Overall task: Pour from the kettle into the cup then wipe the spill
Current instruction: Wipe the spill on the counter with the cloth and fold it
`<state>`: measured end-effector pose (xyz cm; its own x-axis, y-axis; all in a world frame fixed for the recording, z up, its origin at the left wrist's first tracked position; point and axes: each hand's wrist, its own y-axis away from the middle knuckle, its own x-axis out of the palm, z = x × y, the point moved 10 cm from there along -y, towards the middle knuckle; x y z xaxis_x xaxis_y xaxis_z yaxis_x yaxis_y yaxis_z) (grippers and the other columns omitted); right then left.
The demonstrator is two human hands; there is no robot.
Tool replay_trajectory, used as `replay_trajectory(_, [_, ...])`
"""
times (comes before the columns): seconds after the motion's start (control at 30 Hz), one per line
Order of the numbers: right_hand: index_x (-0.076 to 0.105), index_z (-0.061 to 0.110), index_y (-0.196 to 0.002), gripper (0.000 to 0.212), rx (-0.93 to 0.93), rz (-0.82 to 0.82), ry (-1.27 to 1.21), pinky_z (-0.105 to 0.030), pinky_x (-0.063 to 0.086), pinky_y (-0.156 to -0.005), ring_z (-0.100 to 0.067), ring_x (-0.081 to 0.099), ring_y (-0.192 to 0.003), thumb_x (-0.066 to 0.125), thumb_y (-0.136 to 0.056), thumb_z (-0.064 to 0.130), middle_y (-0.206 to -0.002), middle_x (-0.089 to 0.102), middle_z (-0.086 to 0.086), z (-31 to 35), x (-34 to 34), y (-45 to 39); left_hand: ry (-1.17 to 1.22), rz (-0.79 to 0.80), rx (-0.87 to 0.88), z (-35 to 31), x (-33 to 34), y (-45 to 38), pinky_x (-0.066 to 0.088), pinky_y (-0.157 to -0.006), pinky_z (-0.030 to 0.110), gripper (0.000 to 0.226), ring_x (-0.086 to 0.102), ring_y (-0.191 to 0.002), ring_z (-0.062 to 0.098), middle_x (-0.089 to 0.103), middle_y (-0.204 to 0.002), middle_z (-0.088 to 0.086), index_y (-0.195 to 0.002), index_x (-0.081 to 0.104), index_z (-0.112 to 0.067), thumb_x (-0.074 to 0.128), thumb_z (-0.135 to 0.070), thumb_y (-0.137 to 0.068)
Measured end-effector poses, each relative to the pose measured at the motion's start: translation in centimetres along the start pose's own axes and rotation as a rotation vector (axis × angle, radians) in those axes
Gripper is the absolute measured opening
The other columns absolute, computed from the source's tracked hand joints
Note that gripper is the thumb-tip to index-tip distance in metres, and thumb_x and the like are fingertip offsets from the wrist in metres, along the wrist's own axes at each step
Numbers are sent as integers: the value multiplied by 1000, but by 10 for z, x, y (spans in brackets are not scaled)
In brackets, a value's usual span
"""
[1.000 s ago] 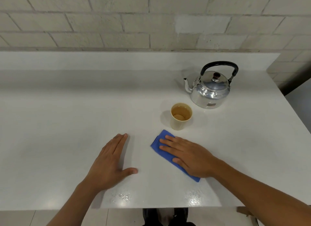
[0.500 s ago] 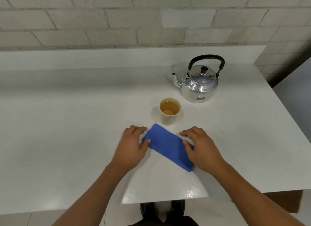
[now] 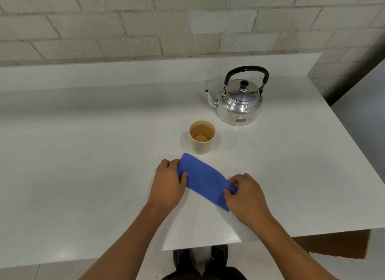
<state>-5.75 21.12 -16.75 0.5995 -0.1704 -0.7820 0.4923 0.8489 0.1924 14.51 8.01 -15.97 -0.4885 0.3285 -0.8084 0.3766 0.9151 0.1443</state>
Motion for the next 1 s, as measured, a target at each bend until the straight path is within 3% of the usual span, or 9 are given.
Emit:
replay_trajectory(0.1, [59,24,-77,15,10,-11,-75,-17,44,-61,-7,59,-70,71,-82,16,-78,60,9,2,-4,-5,57,-10,-40,4,-1,0,47,-80,24,27,63,-92,21,71,-111,11,-124,66,-7,58,-24,-104])
replay_trajectory(0.23, [68,27,-81,13,-5,-69,-244,-11,48,-55,-5,66,-69,75,-81,17,-73,68,13,13,-14,-8,163,-54,-96,16,-13,2,49,-69,22,14,68,-82,23,74,-93,6,-107,70,-9,64,-19,-100])
replay_trajectory(0.33, [70,30,-85,15,-20,-86,-411,-9,50,-59,3,66,-76,77,-83,17,-76,71,14,34,-13,-12,235,-145,-143,36,-35,5,42,-61,12,1,66,-73,11,70,-80,-8,-97,68,-20,67,-20,-98])
replay_trajectory(0.47, [72,27,-94,12,-83,-25,-443,-6,48,-61,5,64,-80,77,-85,21,-81,71,15,78,7,-24,304,-279,-208,74,-71,11,42,-57,5,12,63,-71,-5,67,-78,-21,-93,64,-31,70,-21,-96])
replay_trajectory(0.67, [75,24,-103,19,-143,114,-473,-5,47,-61,3,65,-78,76,-85,20,-85,71,14,143,55,-44,231,-425,-276,129,-113,23,38,-62,14,2,60,-73,2,69,-88,-2,-100,66,-19,66,-19,-99])
replay_trajectory(0.73, [76,23,-102,18,-164,139,-447,-6,48,-62,-3,67,-76,75,-85,20,-85,72,11,161,72,-48,198,-454,-299,148,-124,27,37,-62,15,9,59,-71,7,69,-93,3,-106,68,-13,65,-19,-100])
replay_trajectory(0.83, [76,22,-102,17,-182,177,-406,-17,54,-68,-8,67,-76,77,-85,23,-87,72,7,179,99,-51,151,-474,-334,171,-137,29,41,-68,27,15,60,-77,23,70,-98,10,-111,68,-7,63,-18,-101])
replay_trajectory(1.0, [74,18,-106,23,-214,199,-362,-25,57,-76,-13,67,-78,79,-84,21,-88,70,5,197,129,-53,94,-479,-381,197,-150,28,43,-76,37,19,60,-85,27,70,-105,16,-114,67,-3,61,-14,-101])
